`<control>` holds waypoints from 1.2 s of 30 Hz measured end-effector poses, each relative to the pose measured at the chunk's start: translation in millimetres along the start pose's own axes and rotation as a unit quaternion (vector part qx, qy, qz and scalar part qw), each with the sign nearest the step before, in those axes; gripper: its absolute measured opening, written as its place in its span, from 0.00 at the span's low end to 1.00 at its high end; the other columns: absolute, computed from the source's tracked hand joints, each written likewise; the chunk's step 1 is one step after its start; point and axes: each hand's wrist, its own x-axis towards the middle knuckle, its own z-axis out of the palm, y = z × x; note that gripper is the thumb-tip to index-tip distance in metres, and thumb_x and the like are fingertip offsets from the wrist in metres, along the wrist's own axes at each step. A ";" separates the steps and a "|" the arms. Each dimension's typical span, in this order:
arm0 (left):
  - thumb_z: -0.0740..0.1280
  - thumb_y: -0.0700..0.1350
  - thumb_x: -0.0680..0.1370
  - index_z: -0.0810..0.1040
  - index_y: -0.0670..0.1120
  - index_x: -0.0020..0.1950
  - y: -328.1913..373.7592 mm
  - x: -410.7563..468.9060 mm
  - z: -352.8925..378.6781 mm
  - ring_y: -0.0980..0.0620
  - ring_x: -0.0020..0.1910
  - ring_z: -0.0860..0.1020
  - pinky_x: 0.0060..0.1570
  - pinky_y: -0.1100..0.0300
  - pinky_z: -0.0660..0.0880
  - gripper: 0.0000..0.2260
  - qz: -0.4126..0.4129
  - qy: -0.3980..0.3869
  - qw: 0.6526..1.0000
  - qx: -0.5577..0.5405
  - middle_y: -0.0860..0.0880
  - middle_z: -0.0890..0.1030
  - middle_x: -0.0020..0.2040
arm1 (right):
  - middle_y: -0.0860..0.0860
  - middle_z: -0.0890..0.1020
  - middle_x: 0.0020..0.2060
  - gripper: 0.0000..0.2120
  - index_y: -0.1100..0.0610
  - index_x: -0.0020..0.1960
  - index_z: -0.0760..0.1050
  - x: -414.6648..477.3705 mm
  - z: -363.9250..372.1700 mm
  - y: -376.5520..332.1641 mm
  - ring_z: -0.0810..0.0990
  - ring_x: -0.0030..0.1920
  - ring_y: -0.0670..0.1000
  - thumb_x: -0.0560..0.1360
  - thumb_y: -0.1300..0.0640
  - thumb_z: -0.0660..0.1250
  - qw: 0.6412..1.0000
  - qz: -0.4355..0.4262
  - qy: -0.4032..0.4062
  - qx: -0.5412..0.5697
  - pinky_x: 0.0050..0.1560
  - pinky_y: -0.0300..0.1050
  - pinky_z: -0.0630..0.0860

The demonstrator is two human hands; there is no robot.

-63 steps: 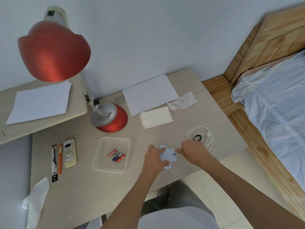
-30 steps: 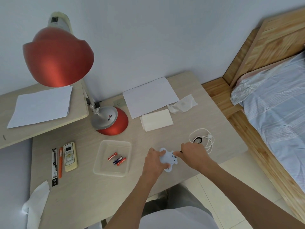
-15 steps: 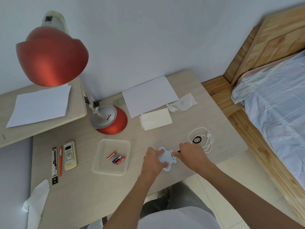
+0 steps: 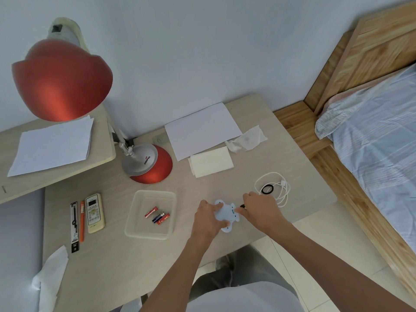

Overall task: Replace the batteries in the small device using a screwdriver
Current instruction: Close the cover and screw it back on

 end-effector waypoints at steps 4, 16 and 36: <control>0.85 0.57 0.70 0.77 0.50 0.77 0.7 -0.1 0.0 0.51 0.59 0.77 0.62 0.58 0.77 0.38 -0.003 -0.001 1.000 -0.008 0.48 0.74 0.64 | 0.49 0.72 0.38 0.14 0.54 0.44 0.69 3.9 3.7 2.4 0.74 0.34 0.54 0.84 0.47 0.63 1.000 -0.008 -0.005 0.023 0.35 0.47 0.69; 0.84 0.57 0.71 0.77 0.51 0.78 2.0 -2.0 -2.5 0.48 0.62 0.78 0.63 0.58 0.77 0.38 -0.001 -0.010 1.000 -0.003 0.48 0.73 0.64 | 0.48 0.72 0.33 0.18 0.53 0.40 0.70 -3.9 11.0 2.2 0.72 0.26 0.53 0.81 0.42 0.69 0.998 -0.002 0.054 -0.016 0.27 0.44 0.61; 0.83 0.59 0.72 0.76 0.52 0.74 -14.1 0.7 0.3 0.52 0.63 0.77 0.58 0.69 0.78 0.34 0.031 -0.031 0.999 -0.027 0.52 0.73 0.66 | 0.48 0.81 0.42 0.05 0.53 0.48 0.81 45.6 -16.4 3.1 0.80 0.46 0.52 0.79 0.52 0.70 0.969 0.094 0.176 0.144 0.36 0.49 0.78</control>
